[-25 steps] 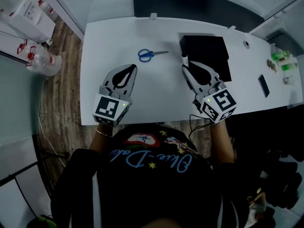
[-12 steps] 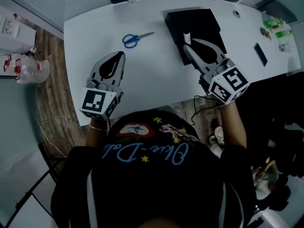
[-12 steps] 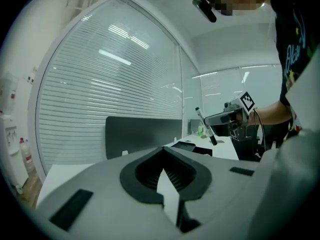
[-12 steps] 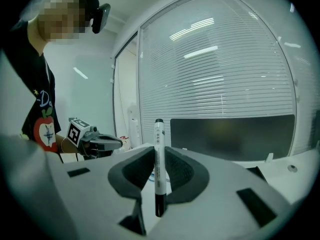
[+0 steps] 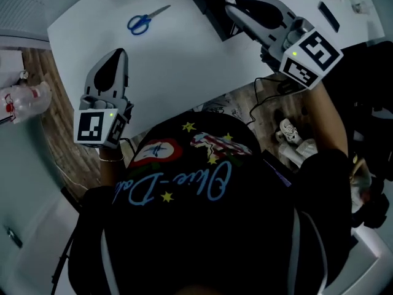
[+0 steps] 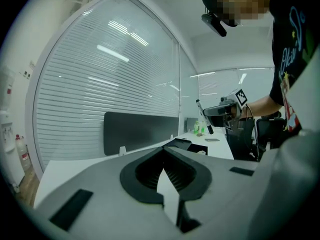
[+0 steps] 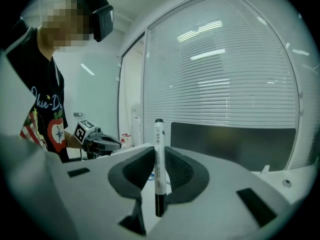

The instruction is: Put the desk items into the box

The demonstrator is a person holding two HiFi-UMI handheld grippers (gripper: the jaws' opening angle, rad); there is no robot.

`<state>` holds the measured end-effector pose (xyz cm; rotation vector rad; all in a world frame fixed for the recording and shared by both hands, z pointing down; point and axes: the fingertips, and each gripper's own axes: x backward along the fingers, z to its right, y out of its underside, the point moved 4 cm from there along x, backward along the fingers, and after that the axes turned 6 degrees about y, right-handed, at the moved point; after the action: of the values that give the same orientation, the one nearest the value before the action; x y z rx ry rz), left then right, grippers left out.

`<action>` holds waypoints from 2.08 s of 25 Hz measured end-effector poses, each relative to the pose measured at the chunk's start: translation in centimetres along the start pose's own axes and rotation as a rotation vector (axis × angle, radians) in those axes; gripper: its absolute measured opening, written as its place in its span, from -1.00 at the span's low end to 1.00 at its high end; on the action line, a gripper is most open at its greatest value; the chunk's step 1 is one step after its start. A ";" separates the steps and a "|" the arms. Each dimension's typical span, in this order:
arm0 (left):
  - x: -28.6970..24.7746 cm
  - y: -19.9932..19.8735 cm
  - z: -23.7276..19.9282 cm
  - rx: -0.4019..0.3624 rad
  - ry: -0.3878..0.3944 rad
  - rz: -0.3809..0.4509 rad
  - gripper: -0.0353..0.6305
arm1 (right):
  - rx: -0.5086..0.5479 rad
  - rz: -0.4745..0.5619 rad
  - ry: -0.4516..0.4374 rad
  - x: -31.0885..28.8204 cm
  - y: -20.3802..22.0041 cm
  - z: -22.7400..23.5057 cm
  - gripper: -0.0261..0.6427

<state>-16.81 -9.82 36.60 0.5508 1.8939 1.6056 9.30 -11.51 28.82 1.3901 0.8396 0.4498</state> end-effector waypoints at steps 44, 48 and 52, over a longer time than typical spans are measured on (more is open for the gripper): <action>-8.2 -3.8 6.8 -0.086 -0.148 0.003 -0.87 | -0.472 0.190 0.290 5.8 7.3 13.2 -0.70; -8.6 -4.1 6.5 -0.107 -0.132 0.013 -0.87 | -0.545 0.177 0.321 5.7 8.8 13.5 -0.70; -9.3 -4.5 6.4 -0.108 -0.100 0.040 -0.87 | -0.615 0.174 0.330 5.4 9.8 13.6 -0.70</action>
<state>-5.36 -12.03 33.14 0.6143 1.7222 1.6631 24.74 -15.12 36.49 0.8263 0.7547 1.0003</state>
